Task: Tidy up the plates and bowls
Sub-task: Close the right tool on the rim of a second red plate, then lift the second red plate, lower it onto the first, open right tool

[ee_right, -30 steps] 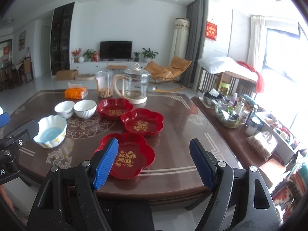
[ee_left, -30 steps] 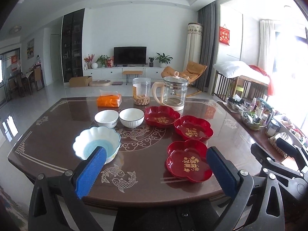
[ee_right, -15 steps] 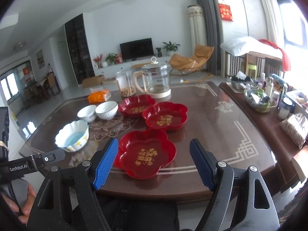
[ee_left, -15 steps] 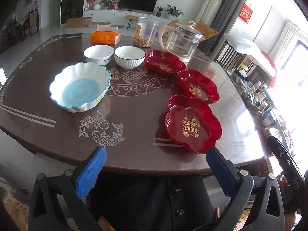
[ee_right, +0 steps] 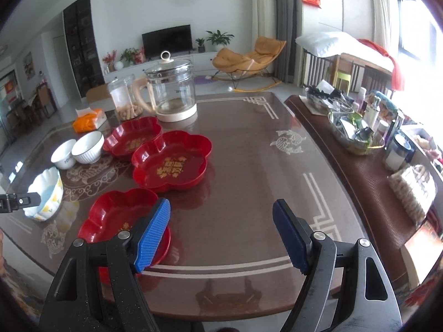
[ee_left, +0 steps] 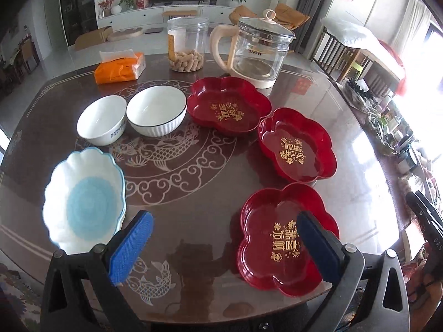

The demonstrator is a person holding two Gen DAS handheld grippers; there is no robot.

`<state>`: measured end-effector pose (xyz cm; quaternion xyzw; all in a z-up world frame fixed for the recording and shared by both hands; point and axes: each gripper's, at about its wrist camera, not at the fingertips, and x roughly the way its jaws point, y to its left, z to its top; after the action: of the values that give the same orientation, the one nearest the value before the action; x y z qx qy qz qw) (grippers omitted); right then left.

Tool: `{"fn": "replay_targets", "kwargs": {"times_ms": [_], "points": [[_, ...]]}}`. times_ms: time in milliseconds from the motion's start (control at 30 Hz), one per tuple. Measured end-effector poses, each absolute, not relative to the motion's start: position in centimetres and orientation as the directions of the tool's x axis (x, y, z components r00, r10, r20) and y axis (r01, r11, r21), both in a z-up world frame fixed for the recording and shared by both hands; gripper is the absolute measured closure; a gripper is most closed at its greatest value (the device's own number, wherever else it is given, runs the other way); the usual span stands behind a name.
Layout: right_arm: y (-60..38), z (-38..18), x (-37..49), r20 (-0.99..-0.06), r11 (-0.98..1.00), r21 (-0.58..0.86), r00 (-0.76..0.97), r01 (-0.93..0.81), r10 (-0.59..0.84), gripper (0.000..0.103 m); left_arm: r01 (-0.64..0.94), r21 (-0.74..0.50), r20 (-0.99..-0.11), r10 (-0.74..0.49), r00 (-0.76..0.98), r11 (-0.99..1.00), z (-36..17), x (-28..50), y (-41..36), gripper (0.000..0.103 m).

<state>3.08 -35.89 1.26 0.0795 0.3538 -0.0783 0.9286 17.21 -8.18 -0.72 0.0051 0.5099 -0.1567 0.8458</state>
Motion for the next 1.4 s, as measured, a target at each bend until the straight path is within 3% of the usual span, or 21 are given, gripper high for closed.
{"fn": "replay_targets", "kwargs": {"times_ms": [133,300,567,867,900,967,1133,1233,1400], "points": [[-38.7,1.7,8.1,-0.718,0.967,0.183,0.696,0.176,0.009,0.023,0.329,-0.139,-0.908,-0.253,0.334,0.934,-2.5,23.3,-12.3,0.001],[-41.5,-1.8,15.0,-0.830,0.935,0.293,0.538,0.201,0.144,0.023,0.326,-0.103,-0.948,-0.193,0.255,0.940,-6.4,28.1,-16.1,0.004],[-43.7,-6.4,20.6,-0.869,0.880,0.385,0.430,0.278,0.245,0.024,0.259,-0.127,-0.966,-0.178,0.185,0.958,-9.8,31.1,-19.4,0.021],[-41.6,-7.7,24.3,-0.899,0.932,0.302,0.385,0.200,0.209,0.026,0.178,-0.171,-0.968,-0.199,0.152,0.969,-11.8,31.8,-20.0,0.064],[-41.4,-7.8,24.4,-0.903,0.936,0.291,0.380,0.197,0.200,0.028,0.171,-0.175,-0.968,-0.202,0.152,0.970,-11.9,31.9,-19.9,0.069],[-41.2,-8.4,24.8,-0.912,0.940,0.282,0.360,0.193,0.199,0.044,0.163,-0.184,-0.966,-0.209,0.151,0.969,-12.0,32.0,-19.9,0.075],[-40.6,-10.3,25.6,-0.931,0.942,0.272,0.303,0.196,0.206,0.052,0.168,-0.195,-0.965,-0.219,0.142,0.966,-12.4,32.0,-20.7,0.090],[-40.4,-11.2,25.5,-0.928,0.932,0.304,0.283,0.199,0.243,0.089,0.184,-0.204,-0.961,-0.232,0.150,0.962,-12.3,31.7,-21.2,0.093],[-40.3,-10.3,24.7,-0.928,0.937,0.285,0.303,0.201,0.217,0.092,0.215,-0.204,-0.951,-0.245,0.190,0.955,-10.8,31.1,-21.7,0.093]]}}
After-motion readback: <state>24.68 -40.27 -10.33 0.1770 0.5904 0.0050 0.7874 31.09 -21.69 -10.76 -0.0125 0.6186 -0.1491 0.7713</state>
